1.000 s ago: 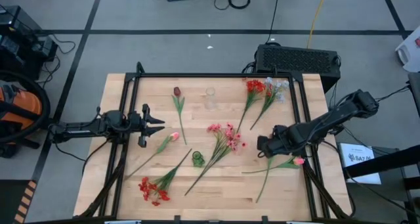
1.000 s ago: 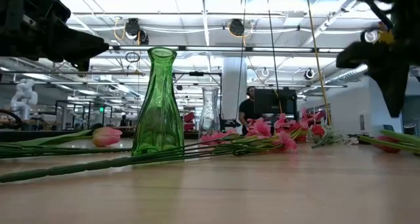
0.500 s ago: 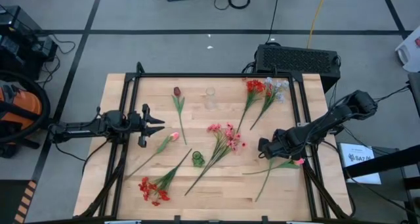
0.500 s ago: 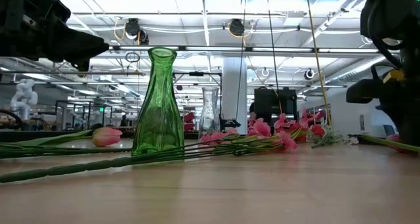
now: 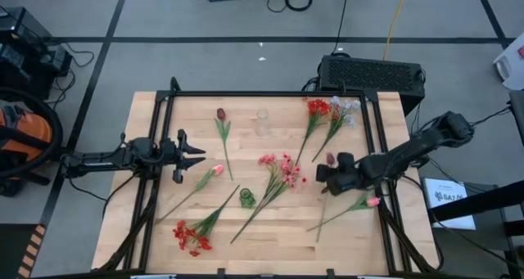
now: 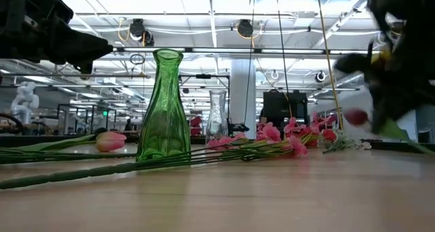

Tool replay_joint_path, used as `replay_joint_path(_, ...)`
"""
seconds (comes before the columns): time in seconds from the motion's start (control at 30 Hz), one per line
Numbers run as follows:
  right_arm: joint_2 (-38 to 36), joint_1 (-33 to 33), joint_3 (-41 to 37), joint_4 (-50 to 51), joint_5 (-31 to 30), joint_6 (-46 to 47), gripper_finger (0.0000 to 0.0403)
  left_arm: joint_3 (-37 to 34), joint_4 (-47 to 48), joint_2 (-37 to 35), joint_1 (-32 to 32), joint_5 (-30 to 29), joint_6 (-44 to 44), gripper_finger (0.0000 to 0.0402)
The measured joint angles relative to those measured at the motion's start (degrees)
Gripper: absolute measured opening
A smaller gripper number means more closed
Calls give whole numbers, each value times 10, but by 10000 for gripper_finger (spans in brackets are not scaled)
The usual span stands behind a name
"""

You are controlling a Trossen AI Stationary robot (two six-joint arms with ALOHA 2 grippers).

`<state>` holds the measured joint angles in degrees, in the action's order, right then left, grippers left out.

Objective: Sort flowers into vase by color
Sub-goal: Put the bottom red flower into the green flower vase

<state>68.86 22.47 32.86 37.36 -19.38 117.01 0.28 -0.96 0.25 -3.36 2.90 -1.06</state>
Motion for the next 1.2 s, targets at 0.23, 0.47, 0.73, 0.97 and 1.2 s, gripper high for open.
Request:
replay_joint_path(0.23,-128,1,56,-84,-198,-262,3,0,0,0,0,-1,0,109)
replay_joint_path(0.47,-164,-11,61,-462,-185,-781,1,0,0,0,0,-1,0,109)
replay_joint_path(0.73,-82,-38,62,-769,-126,-1044,1,0,0,0,0,-2,0,109)
replay_joint_path(0.97,53,-57,156,-772,-23,-1084,0,0,0,0,0,-2,0,109)
replay_joint_path(1.2,142,-60,283,-745,47,-1152,0,0,0,0,0,-2,0,109)
